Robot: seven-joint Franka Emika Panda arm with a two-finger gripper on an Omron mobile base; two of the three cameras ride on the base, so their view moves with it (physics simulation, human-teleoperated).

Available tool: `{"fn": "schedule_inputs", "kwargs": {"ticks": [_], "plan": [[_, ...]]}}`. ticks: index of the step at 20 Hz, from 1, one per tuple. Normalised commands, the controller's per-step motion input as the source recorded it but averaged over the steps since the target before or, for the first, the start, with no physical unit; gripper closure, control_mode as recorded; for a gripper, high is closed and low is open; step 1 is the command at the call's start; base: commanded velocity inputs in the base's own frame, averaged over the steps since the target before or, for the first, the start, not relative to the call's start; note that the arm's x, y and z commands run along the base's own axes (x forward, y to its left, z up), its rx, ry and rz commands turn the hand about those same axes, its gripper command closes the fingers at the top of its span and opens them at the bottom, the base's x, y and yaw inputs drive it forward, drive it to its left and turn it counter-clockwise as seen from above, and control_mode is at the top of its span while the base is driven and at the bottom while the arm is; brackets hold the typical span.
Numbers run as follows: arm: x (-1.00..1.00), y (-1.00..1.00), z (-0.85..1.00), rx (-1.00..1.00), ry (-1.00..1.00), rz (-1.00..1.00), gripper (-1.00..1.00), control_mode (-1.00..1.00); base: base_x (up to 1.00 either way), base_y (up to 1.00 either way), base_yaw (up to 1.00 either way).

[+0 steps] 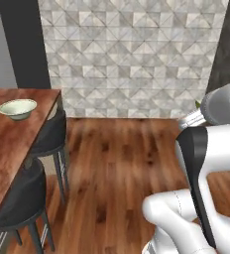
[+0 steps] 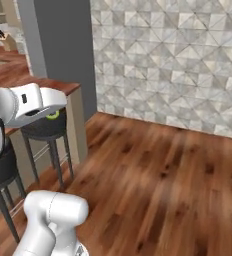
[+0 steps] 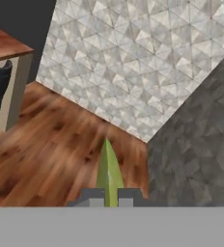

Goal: There is a bowl on the dining counter. Grab a lemon wedge from the fridge and place it in the bowl. Then get the liquor bottle and glass cup from the cabinet and place them next to the bowl.

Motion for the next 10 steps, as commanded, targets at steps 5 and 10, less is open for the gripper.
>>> {"fn": "schedule_inputs", "kwargs": {"ticks": [5,10], "plan": [[0.00,0.00,0.00,0.00,0.00,0.00,1.00,1.00,1.00,-0.24,0.45],[0.00,0.00,0.00,0.00,0.00,0.00,1.00,1.00,1.00,-0.26,0.46]]}}
